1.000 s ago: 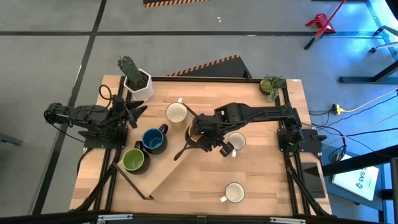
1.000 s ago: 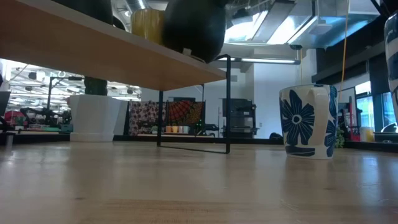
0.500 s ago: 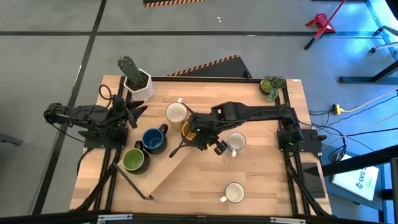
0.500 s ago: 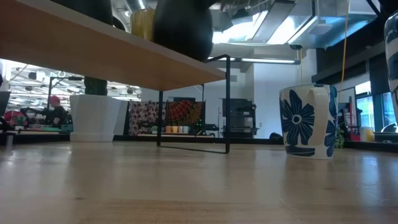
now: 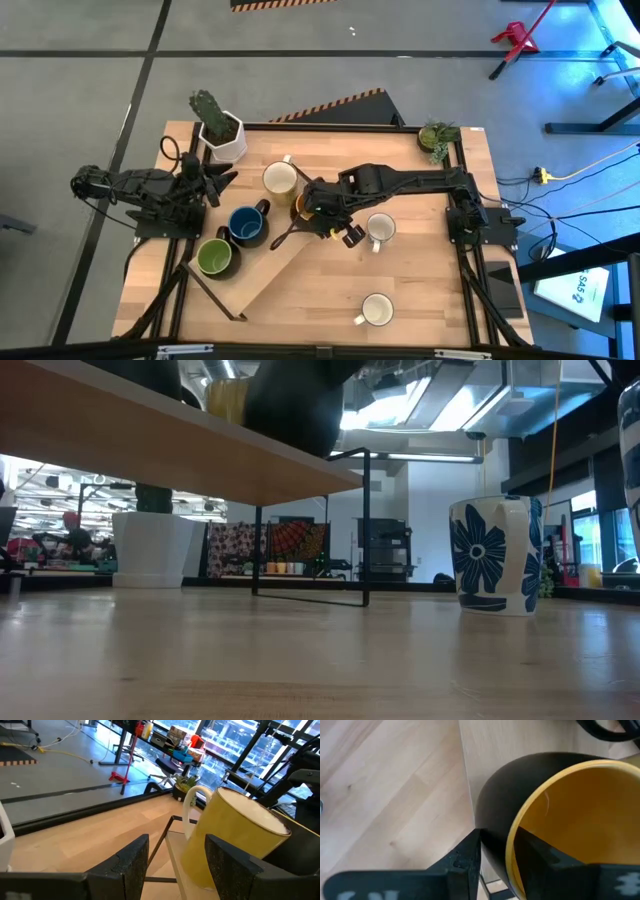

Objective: Place coffee mugs
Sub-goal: Put the yellow black mug on the shelf, then put the top blue white mug on the shelf

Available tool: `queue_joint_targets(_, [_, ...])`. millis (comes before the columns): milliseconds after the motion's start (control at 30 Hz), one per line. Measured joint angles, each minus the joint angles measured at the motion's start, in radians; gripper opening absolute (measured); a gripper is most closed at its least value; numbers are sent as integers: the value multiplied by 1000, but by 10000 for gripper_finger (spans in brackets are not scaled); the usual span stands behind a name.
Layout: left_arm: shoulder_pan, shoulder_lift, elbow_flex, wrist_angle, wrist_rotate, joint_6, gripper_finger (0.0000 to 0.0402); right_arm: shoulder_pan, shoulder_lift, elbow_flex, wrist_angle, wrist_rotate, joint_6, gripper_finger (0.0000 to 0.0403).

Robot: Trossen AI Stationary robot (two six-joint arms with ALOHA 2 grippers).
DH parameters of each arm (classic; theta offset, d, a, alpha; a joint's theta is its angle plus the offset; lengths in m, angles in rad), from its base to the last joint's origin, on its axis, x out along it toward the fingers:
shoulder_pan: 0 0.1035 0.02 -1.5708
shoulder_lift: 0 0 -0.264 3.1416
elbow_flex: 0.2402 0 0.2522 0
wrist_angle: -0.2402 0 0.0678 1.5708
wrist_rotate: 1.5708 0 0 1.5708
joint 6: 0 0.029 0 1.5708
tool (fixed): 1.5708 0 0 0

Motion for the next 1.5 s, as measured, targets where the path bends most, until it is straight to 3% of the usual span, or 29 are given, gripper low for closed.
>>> queue_joint_targets(267, [0,0,0,0,0,0,188,0,-2,0,15,7,-12,113])
queue_joint_targets(567, [0,0,0,0,0,3,188,0,-10,71,14,93,-27,191])
queue_joint_targets(767, [0,0,0,-1,0,3,188,2,-45,92,-12,120,-5,195])
queue_joint_targets(1000, [0,0,0,-2,-3,4,188,46,-109,82,-244,190,384,176])
queue_joint_targets(1133, [0,0,0,-2,-3,3,188,108,-123,0,-226,172,570,175])
queue_joint_targets(1300, [0,0,0,-1,-1,3,188,184,-140,-172,-223,178,783,175])
queue_joint_targets(1500, [0,0,0,-1,-1,3,188,199,-155,-417,-217,88,972,175])
